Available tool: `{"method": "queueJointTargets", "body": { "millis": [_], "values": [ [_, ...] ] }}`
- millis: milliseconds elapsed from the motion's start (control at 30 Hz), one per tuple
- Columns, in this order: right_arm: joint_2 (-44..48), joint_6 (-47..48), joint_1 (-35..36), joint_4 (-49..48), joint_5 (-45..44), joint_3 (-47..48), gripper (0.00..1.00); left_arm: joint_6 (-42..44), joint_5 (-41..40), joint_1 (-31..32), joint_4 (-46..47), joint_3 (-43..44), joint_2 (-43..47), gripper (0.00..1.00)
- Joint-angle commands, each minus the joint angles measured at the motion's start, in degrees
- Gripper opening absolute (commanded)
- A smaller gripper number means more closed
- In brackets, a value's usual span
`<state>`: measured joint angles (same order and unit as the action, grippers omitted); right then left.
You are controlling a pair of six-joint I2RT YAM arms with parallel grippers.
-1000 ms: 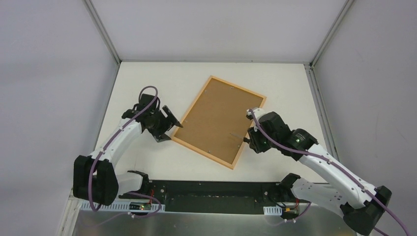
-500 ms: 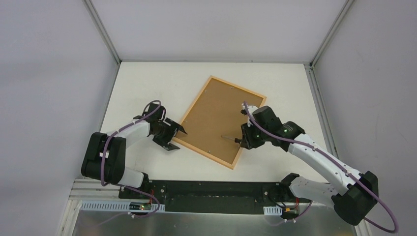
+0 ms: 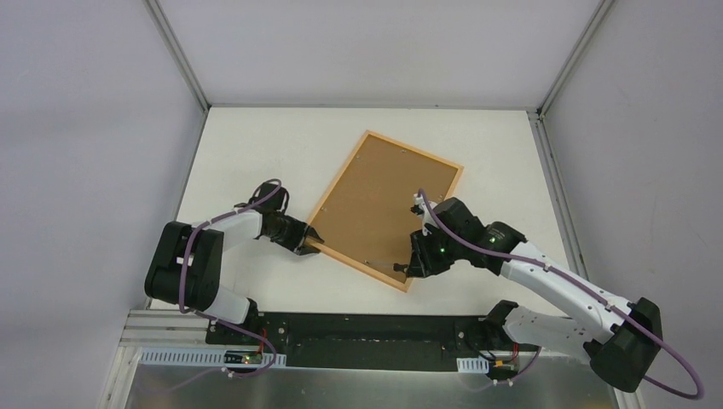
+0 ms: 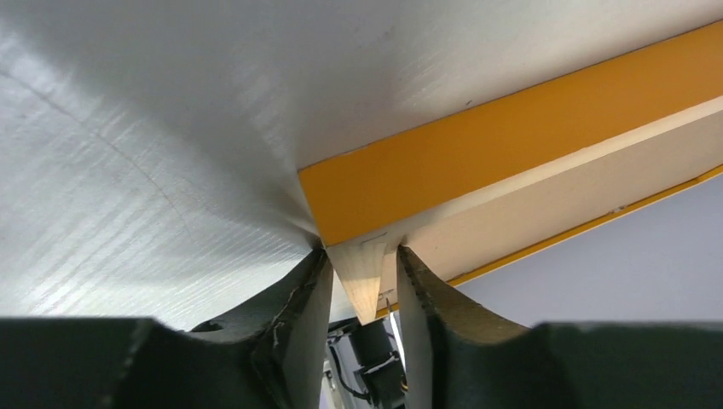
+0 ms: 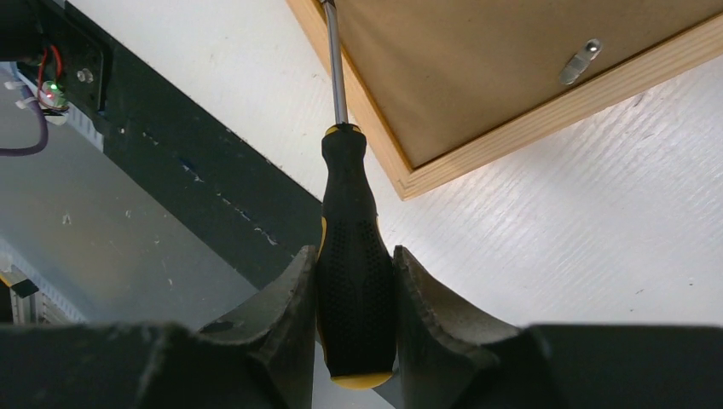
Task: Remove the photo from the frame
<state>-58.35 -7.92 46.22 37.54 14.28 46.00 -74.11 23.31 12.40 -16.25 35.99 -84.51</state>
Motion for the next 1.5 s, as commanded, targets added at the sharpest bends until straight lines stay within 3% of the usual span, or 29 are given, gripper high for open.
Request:
{"method": "queueJointTargets", "body": {
  "millis": [0,367,567,767,933,1133,1233,1467],
  "values": [
    [2.6,-3.4,0.8,0.4,2.9,-0.6,0.00,1.6,-7.8,0.5,-0.2,-1.8,-3.6,0.31],
    [2.3,-5.8,1.1,2.9,-1.1,0.2,0.00,8.5,-10.6,-2.2,-3.8,0.5,-4.7,0.08],
    [1.1,-4.9,1.2,0.4,2.9,-0.9,0.00,15.5,-10.1,-5.1,-5.2,2.0,-5.8,0.01],
    [-0.9,-6.4,1.2,-4.8,4.5,-3.0,0.00,18.7,-6.7,-7.3,-5.5,4.3,-9.5,0.00],
    [-1.9,-9.5,1.9,-12.1,0.9,-5.7,0.00,17.5,-5.9,-7.4,-5.2,3.9,-9.9,0.00],
    [-3.6,-11.3,3.3,-25.8,-3.3,-10.4,0.00,16.2,-5.0,-7.5,-4.9,3.1,-9.2,0.00],
    [-5.6,-11.7,3.3,-22.7,-1.8,-8.4,0.00,16.5,-4.8,-7.7,-4.9,3.3,-9.1,0.00],
    [2.9,-9.9,3.3,-12.8,0.8,-10.5,0.00,23.1,-1.1,-11.7,-5.2,5.5,-13.4,0.00]
  ]
}}
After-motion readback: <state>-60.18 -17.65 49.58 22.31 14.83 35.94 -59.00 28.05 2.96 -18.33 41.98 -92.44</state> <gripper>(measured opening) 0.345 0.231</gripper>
